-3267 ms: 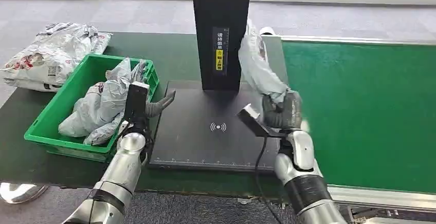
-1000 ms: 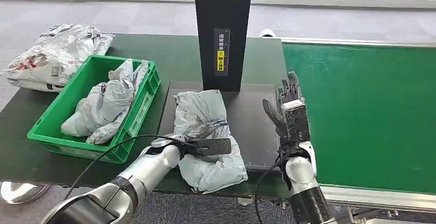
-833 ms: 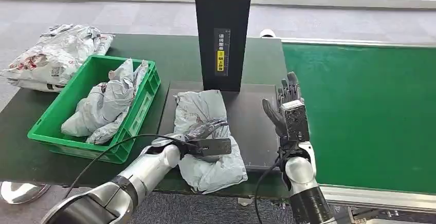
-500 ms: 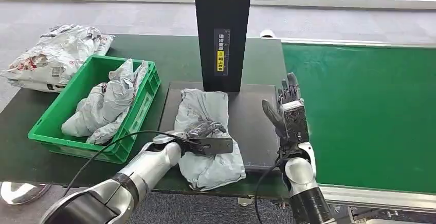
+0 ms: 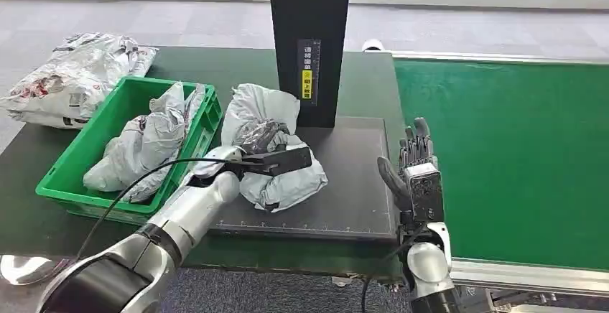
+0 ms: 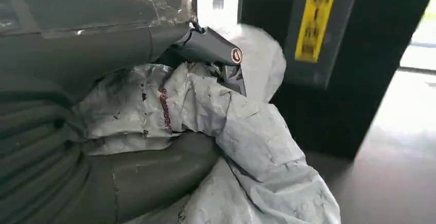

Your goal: Moved the parcel from conveyor to table for the left to box.

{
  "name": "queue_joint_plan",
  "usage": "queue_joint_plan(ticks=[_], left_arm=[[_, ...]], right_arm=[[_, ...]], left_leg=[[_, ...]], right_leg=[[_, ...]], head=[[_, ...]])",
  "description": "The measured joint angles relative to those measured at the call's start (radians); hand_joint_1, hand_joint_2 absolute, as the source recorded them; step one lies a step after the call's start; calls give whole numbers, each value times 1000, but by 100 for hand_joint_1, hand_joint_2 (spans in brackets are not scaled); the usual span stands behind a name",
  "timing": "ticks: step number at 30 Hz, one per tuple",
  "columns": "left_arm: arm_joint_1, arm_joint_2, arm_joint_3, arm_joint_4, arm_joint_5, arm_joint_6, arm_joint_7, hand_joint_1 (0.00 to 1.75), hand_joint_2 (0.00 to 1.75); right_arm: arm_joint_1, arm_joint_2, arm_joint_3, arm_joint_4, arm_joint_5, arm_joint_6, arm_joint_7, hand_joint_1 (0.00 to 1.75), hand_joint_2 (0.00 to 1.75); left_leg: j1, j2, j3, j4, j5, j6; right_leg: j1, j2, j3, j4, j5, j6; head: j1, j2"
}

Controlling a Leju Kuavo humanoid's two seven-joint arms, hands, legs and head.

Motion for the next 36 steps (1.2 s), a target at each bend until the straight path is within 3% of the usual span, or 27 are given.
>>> queue_joint_plan(ticks=[3, 9, 13, 18, 23, 29, 33, 36], left_arm=[[0, 5, 7, -36, -44, 88, 10, 175, 175], [-9, 44, 73, -220, -193, 413, 108, 175, 175], [-33, 112, 165, -326, -417, 482, 216, 175, 175], [-66, 168, 251, -327, -452, 518, 218, 175, 175], [-81, 216, 302, -286, -513, 520, 338, 175, 175], [-103, 330, 436, -100, -518, 490, 421, 175, 175], [-107, 380, 505, 19, -518, 320, 485, 175, 175], [-108, 392, 562, 94, -480, 69, 489, 175, 175]], right_arm=[[2, 0, -13, -11, 0, 0, -1, 0, 175], [11, 0, -16, -29, -20, -10, -14, 0, 175], [11, -1, -16, -24, -47, -34, -37, 0, 175], [11, -3, -16, -24, -54, -41, -38, 0, 175], [11, -3, -16, -23, -53, -40, -37, 0, 175], [26, -4, -16, -19, -33, -30, -37, 0, 175], [25, -6, -16, -17, -32, 0, -33, 0, 175], [19, -7, -16, -13, -27, 23, -20, 0, 175]], left_leg=[[0, 0, -1, 0, 0, 0], [0, 1, -2, 0, 0, 0], [1, 2, -2, 0, 0, 0], [1, 2, -2, 0, 1, -1], [1, 3, -3, 0, 1, -1], [1, 10, -1, 0, 0, -3], [2, 10, -2, -1, 0, -4], [2, 8, -2, -1, 0, -4]], right_leg=[[0, 0, -1, 0, 0, 0], [0, 1, -2, 0, 0, 0], [1, 2, -3, 1, 0, 0], [1, 1, -4, 1, 0, -1], [0, 3, -3, 2, 0, -1], [2, 9, -6, 2, 1, -4], [2, 9, -7, 3, 1, -5], [2, 7, -7, 3, 1, -5]], head=[[0, 0], [0, 0], [0, 0], [0, 0], [0, 0], [0, 0], [0, 0], [0, 0]])
